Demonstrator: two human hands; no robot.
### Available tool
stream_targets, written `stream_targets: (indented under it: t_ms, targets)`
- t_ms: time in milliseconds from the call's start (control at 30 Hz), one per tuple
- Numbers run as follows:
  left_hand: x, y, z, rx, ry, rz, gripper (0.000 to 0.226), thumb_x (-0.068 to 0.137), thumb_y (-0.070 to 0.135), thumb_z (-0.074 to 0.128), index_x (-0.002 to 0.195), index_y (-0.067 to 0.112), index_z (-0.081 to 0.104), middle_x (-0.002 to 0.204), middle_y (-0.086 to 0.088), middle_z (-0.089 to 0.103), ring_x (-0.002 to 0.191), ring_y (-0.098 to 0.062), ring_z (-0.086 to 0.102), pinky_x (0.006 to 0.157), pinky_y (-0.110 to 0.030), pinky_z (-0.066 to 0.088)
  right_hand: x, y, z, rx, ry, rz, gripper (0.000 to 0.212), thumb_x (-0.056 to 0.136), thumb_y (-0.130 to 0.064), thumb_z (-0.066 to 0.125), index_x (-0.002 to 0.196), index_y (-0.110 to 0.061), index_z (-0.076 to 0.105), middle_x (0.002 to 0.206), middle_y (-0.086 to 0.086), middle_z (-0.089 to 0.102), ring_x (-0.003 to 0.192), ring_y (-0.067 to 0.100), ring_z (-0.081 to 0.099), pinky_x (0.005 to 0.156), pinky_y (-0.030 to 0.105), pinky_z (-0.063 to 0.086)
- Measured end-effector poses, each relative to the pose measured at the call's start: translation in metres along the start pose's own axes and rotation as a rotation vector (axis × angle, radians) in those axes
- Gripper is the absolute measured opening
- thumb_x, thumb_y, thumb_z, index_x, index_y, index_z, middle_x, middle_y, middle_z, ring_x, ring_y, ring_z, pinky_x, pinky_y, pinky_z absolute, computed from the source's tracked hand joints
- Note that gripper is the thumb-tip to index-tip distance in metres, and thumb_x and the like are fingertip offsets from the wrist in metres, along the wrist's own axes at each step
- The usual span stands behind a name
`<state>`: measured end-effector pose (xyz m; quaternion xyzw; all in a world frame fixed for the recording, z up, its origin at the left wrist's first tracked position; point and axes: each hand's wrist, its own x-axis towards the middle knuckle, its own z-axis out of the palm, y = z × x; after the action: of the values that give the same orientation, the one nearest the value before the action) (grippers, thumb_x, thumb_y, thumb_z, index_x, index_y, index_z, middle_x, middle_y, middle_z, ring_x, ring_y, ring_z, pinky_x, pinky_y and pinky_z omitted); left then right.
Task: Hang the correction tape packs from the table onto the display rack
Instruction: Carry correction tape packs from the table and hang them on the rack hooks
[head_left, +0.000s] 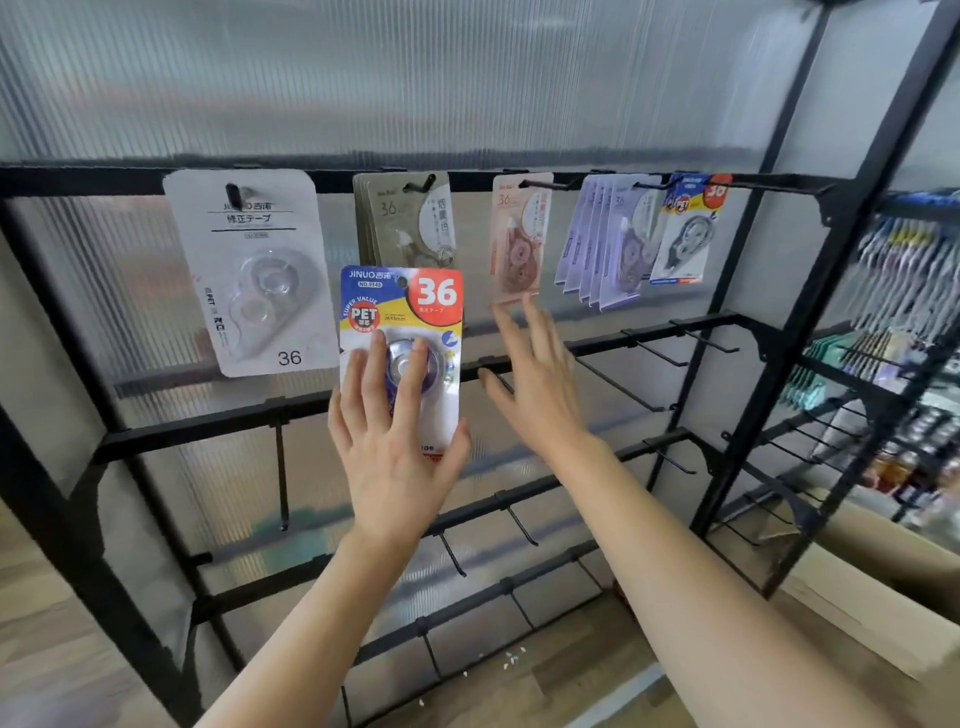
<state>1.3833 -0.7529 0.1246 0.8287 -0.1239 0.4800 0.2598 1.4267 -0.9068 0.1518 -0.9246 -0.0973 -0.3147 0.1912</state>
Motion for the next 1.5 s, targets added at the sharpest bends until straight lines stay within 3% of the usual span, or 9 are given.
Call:
stream_targets:
  t_ms: [267, 467, 767, 967, 1167, 1400, 1500]
  targets:
    - [-0.008, 0.093, 0.050, -0.104, -0.086, 0.055, 0.065, 0.079, 0.044, 0.048, 0.139, 0.021, 0.033, 0.147, -0.020, 0.038, 0.135, -0.031, 0.025, 0.104, -0.055, 0.031, -0.060, 0.102, -0.066, -0.086, -0.037, 0.208, 0.068, 0.096, -0.035, 0.048, 0.151, -0.032, 0.008, 0.160, 0.004, 0.003, 0.146, 0.026, 0.002, 0.115, 0.048, 0.011]
    - [-0.010, 0.183, 0.103, -0.134, -0.132, 0.041, 0.067, 0.077, 0.042, 0.051, 0.137, 0.014, 0.049, 0.148, -0.018, 0.038, 0.134, -0.039, 0.036, 0.103, -0.055, 0.032, -0.091, 0.188, -0.126, -0.151, -0.018, 0.248, 0.068, 0.096, -0.034, 0.050, 0.151, -0.031, 0.010, 0.160, 0.005, 0.007, 0.146, 0.025, 0.005, 0.115, 0.045, 0.011]
    - [-0.003, 0.286, 0.180, -0.114, -0.076, 0.076, 0.065, 0.077, 0.042, 0.051, 0.137, 0.019, 0.043, 0.149, -0.017, 0.037, 0.134, -0.036, 0.033, 0.103, -0.055, 0.032, -0.112, 0.296, -0.176, -0.168, -0.055, 0.237, 0.068, 0.095, -0.036, 0.050, 0.150, -0.032, 0.009, 0.159, 0.004, 0.011, 0.146, 0.024, 0.007, 0.115, 0.043, 0.010]
    - [0.020, 0.321, 0.222, -0.103, -0.068, 0.139, 0.066, 0.080, 0.043, 0.049, 0.140, 0.024, 0.033, 0.150, -0.015, 0.035, 0.136, -0.038, 0.034, 0.104, -0.053, 0.031, -0.104, 0.342, -0.179, -0.156, -0.067, 0.266, 0.069, 0.096, -0.034, 0.050, 0.148, -0.035, 0.005, 0.159, 0.003, 0.010, 0.146, 0.023, 0.006, 0.115, 0.044, 0.010]
    - [0.050, 0.336, 0.252, -0.092, -0.003, 0.197, 0.065, 0.080, 0.041, 0.056, 0.139, 0.016, 0.047, 0.148, -0.017, 0.039, 0.135, -0.039, 0.036, 0.103, -0.054, 0.034, -0.081, 0.371, -0.167, -0.143, -0.001, 0.280, 0.068, 0.094, -0.033, 0.054, 0.150, -0.030, 0.016, 0.158, 0.006, 0.017, 0.145, 0.027, 0.012, 0.114, 0.047, 0.015]
    - [0.069, 0.336, 0.268, -0.026, 0.003, 0.152, 0.071, 0.075, 0.037, 0.070, 0.140, 0.017, 0.048, 0.149, -0.016, 0.038, 0.135, -0.040, 0.038, 0.103, -0.054, 0.034, -0.060, 0.384, -0.139, -0.055, -0.011, 0.274, 0.069, 0.095, -0.037, 0.050, 0.140, -0.043, -0.001, 0.159, 0.002, 0.011, 0.146, 0.023, 0.008, 0.115, 0.045, 0.011]
    - [0.072, 0.337, 0.269, 0.012, 0.001, 0.164, 0.072, 0.075, 0.038, 0.071, 0.140, 0.018, 0.048, 0.148, -0.015, 0.039, 0.134, -0.039, 0.038, 0.102, -0.056, 0.035, -0.050, 0.386, -0.129, -0.004, -0.009, 0.245, 0.070, 0.094, -0.034, 0.052, 0.148, -0.035, 0.007, 0.159, 0.003, 0.013, 0.146, 0.022, 0.010, 0.114, 0.043, 0.012]
